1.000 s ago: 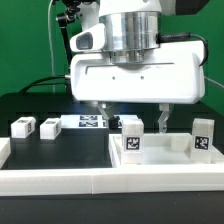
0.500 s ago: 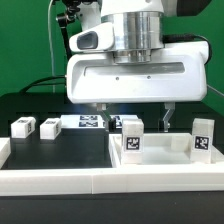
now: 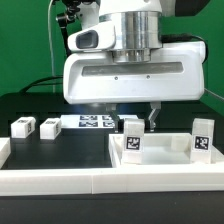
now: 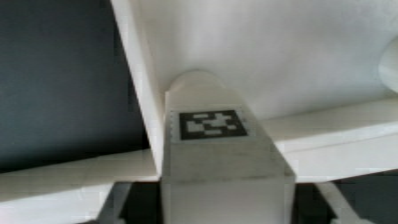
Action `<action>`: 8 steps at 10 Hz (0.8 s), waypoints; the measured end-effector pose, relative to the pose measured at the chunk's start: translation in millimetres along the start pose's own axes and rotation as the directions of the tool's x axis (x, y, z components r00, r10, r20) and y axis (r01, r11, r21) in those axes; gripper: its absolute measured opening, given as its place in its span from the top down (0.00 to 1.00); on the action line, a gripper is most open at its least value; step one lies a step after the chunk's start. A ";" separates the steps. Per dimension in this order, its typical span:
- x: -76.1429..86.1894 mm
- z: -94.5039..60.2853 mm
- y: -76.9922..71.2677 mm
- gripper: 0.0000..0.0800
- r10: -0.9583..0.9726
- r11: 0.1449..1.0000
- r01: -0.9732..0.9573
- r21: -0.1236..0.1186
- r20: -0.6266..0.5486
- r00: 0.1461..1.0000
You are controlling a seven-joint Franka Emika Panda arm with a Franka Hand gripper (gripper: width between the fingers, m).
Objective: Assemble square table
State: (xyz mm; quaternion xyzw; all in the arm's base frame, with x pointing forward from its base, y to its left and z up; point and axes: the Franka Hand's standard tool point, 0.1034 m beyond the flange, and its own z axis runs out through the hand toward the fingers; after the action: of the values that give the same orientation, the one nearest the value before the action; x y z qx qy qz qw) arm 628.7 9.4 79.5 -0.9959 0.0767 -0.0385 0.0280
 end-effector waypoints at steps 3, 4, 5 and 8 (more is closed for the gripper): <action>0.7 -0.7 0.8 0.63 0.067 0.998 -0.067 0.002 -0.001 0.998; 1.7 -2.0 1.9 0.63 0.158 0.987 -0.158 0.004 -0.003 0.987; 1.3 -1.4 2.9 0.63 0.273 0.962 -0.273 0.009 -0.001 0.962; -0.6 0.9 4.5 0.63 0.547 0.837 -0.547 0.009 -0.010 0.837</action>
Offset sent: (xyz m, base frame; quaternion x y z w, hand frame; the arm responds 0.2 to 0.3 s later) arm 0.0042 -0.0106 0.0124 -0.0140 0.0090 0.1491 0.9887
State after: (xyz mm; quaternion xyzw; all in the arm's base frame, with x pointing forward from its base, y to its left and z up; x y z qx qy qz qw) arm 627.6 5.1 78.3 -0.9323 0.3577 -0.0352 0.0402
